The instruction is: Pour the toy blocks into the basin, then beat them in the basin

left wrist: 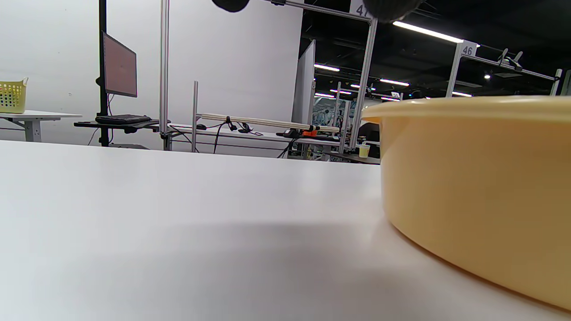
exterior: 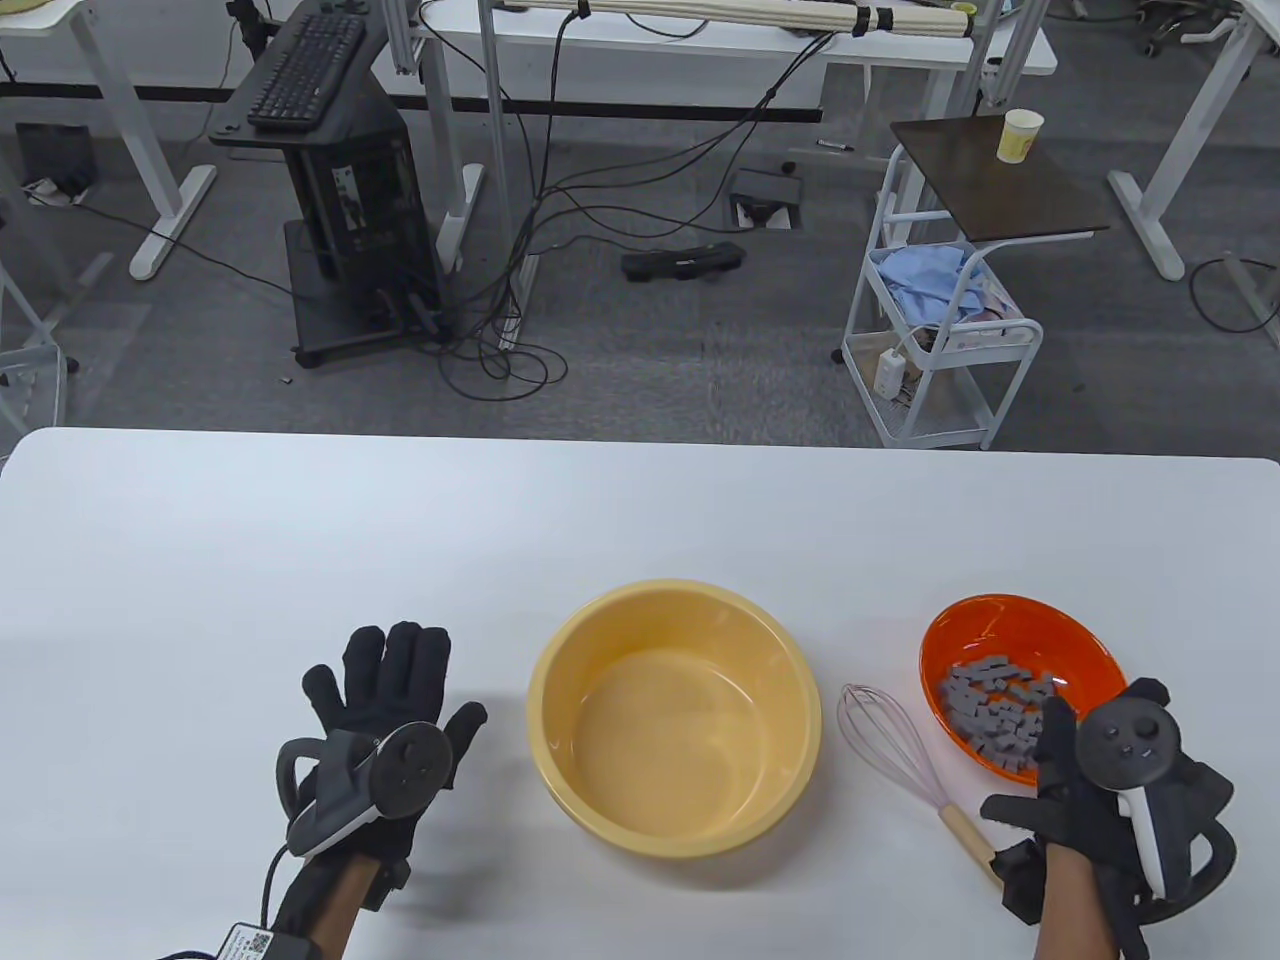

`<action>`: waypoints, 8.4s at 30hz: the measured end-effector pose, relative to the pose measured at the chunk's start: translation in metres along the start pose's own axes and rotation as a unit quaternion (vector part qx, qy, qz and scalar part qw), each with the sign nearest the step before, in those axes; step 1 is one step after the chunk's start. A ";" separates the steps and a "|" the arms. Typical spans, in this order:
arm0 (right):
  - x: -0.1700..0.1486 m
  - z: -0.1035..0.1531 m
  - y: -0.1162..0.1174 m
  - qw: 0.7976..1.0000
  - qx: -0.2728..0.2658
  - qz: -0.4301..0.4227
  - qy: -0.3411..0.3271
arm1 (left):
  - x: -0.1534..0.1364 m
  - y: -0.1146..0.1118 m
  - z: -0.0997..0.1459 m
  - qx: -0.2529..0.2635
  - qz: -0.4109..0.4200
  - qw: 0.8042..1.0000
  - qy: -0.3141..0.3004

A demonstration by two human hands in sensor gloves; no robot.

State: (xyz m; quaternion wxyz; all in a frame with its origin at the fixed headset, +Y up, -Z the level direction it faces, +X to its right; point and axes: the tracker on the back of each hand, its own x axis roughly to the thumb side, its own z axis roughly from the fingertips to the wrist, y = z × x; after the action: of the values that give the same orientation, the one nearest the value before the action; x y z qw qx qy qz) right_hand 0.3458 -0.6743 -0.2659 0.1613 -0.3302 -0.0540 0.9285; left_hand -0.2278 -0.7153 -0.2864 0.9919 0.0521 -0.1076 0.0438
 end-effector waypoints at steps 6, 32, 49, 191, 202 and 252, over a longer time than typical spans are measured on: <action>-0.013 -0.014 0.019 0.997 0.033 0.039 0.060 | 0.000 0.000 -0.001 -0.001 0.007 1.000 -0.003; -0.057 -0.029 0.072 0.951 0.063 -0.242 0.184 | 0.002 0.000 -0.002 -0.008 0.003 1.000 -0.005; 0.006 0.000 -0.002 0.961 0.005 -0.275 -0.030 | 0.002 -0.002 0.000 -0.013 -0.012 1.000 -0.003; -0.001 0.030 0.073 0.951 0.248 0.110 -0.148 | 0.036 0.002 -0.001 -0.019 0.117 0.989 -0.083; 0.000 0.038 0.097 0.945 0.219 0.175 -0.168 | 0.044 -0.012 -0.002 -0.043 0.184 0.981 -0.043; 0.190 0.122 0.051 0.817 0.316 -0.035 -0.480 | 0.032 -0.059 -0.007 -0.134 0.498 0.855 0.052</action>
State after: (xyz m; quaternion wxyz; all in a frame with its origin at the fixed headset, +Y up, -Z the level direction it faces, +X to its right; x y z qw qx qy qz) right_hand 0.1174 -0.6577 -0.2950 0.2428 0.2289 0.1603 0.9290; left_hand -0.1898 -0.7703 -0.2918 0.8391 -0.1445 -0.0728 0.5193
